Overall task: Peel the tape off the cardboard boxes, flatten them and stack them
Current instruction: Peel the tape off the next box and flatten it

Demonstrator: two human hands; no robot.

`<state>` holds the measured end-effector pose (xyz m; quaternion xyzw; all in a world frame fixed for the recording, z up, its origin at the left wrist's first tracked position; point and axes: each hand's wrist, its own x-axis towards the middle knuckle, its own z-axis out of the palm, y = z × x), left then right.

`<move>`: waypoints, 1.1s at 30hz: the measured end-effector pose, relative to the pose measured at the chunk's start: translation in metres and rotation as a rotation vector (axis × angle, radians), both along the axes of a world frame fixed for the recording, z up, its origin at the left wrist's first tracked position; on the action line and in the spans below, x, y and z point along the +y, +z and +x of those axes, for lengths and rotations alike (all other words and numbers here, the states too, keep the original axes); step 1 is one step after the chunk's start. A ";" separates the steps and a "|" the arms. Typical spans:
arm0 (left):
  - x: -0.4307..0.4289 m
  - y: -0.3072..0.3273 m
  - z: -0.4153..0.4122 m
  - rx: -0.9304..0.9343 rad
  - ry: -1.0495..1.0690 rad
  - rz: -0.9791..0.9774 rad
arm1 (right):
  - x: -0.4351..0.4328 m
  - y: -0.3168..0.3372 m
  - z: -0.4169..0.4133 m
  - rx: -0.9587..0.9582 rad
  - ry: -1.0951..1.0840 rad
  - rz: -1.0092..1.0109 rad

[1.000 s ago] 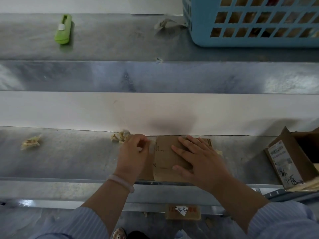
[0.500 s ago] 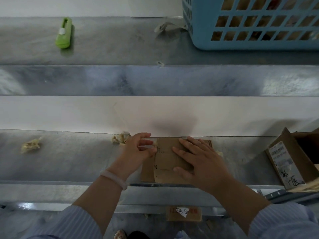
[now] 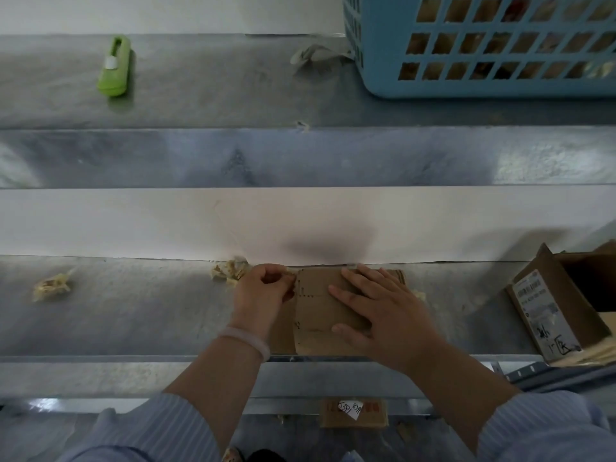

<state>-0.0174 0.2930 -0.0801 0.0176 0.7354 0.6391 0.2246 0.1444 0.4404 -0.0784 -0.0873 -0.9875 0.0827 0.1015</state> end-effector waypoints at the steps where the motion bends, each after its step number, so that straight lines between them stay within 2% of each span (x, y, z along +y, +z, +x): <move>1: 0.000 0.001 0.001 -0.066 -0.005 0.060 | 0.000 0.000 0.000 0.003 -0.002 -0.006; 4: -0.008 0.010 0.002 -0.297 -0.065 0.288 | 0.000 0.001 0.001 0.010 -0.011 -0.010; 6: -0.016 0.011 -0.002 -0.302 -0.135 0.296 | -0.001 0.001 0.000 0.009 -0.015 -0.006; 14: -0.018 0.012 -0.017 0.327 -0.478 -0.174 | -0.001 0.003 0.000 -0.012 -0.017 0.007; 17: -0.014 0.006 -0.017 0.428 -0.424 -0.252 | -0.001 0.003 0.001 -0.012 -0.017 0.005; 21: -0.006 -0.005 -0.013 0.315 -0.307 -0.178 | -0.001 0.003 0.001 -0.001 -0.010 0.004; 26: 0.004 -0.005 -0.008 0.341 -0.197 -0.194 | -0.002 0.002 0.001 -0.017 -0.006 0.020; 33: 0.008 -0.002 -0.018 0.379 -0.240 -0.220 | -0.002 0.001 0.001 -0.011 -0.020 0.010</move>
